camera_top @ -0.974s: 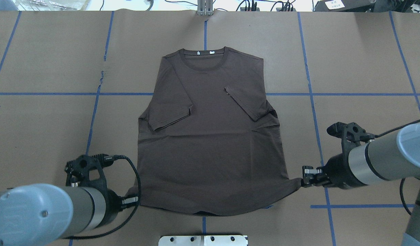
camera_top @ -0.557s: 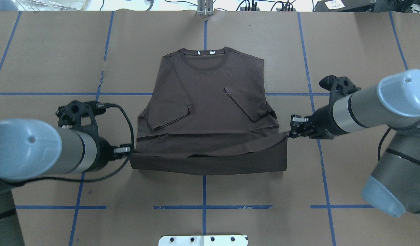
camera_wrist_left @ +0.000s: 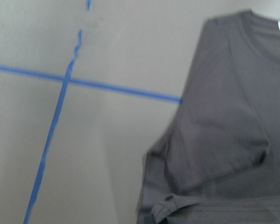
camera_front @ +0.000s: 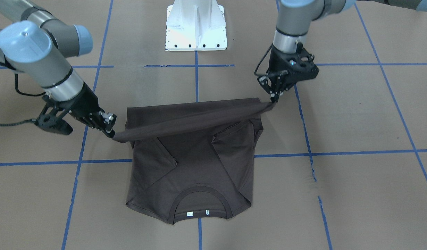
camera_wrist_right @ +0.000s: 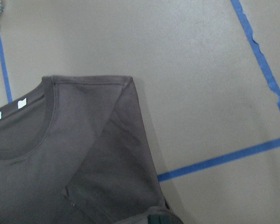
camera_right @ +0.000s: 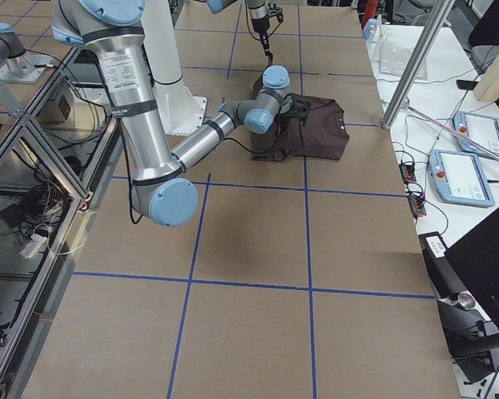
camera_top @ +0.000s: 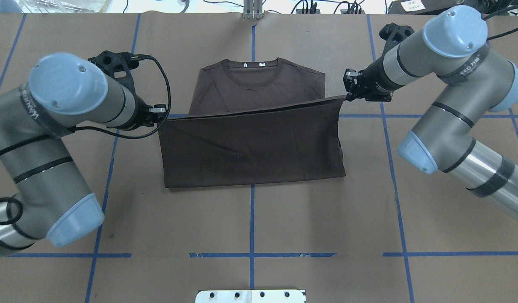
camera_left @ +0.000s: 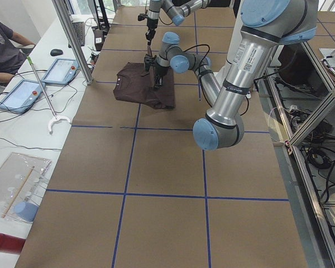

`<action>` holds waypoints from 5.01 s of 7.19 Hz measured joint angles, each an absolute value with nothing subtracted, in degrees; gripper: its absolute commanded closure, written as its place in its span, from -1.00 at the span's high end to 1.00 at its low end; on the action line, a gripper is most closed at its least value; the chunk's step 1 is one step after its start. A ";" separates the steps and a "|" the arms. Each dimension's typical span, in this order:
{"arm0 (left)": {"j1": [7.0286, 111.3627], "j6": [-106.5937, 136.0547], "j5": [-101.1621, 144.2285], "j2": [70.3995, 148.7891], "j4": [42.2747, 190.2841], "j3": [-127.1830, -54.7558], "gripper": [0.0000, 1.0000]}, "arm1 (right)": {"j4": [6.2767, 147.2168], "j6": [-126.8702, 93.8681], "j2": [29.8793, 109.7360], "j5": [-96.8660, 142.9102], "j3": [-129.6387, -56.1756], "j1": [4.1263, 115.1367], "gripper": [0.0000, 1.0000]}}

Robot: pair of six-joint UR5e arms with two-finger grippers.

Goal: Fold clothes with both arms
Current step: 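Lift the hem with both grippers and fold it toward the collar, then lay the hem down near the collar and open both grippers, then raise both grippers away from the folded shirt, then grasp the folded shirt's corner nearest the right gripper, then drag the shirt corner toward the robot with the right gripper, rotating the shirt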

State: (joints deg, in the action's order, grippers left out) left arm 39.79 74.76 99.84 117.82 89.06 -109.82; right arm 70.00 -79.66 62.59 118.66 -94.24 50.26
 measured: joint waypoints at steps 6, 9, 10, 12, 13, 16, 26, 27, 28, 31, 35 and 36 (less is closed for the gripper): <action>46.23 71.95 99.67 127.51 112.38 -77.22 -1.00 | 69.87 -76.34 51.79 118.63 -74.81 52.20 -1.00; 46.43 72.63 99.72 133.07 112.64 -72.52 -1.00 | 69.87 -76.03 47.50 118.35 -69.46 52.53 -1.00; 46.43 73.45 99.73 134.76 112.65 -70.93 -1.00 | 69.87 -75.97 46.36 118.27 -68.12 52.59 -1.00; 46.48 74.38 99.65 135.99 112.75 -69.47 -1.00 | 69.76 -75.75 45.54 117.99 -67.02 52.64 -1.00; 46.49 74.46 99.59 136.09 112.76 -69.30 -0.38 | 69.20 -75.60 45.50 117.86 -66.64 52.67 -0.24; 46.83 74.05 99.26 136.42 112.80 -69.20 1.00 | 66.78 -75.32 45.51 117.26 -65.21 52.90 1.00; 47.81 74.09 99.69 136.23 106.19 -77.57 1.00 | 66.91 -81.77 67.60 115.69 -92.44 36.86 -0.11; 47.81 74.09 99.73 136.18 106.18 -77.59 1.00 | 66.94 -81.73 67.58 115.25 -92.21 36.13 -0.99; 47.81 74.11 99.73 136.13 106.17 -77.60 1.00 | 66.96 -81.48 67.59 115.24 -92.13 35.97 -1.00; 47.81 74.20 99.67 136.06 106.17 -77.61 1.00 | 66.94 -80.90 67.63 115.87 -92.71 36.29 -1.00; 47.73 74.78 99.67 136.13 106.17 -77.76 1.00 | 66.82 -81.11 78.78 115.93 -105.38 32.50 -1.00; 47.66 75.44 99.67 136.16 106.15 -78.05 1.00 | 66.83 -81.66 85.25 115.91 -112.68 28.50 -1.00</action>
State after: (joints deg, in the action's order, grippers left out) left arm 47.66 75.44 99.67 136.16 106.15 -78.05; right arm 66.83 -81.66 85.25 115.91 -112.68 28.50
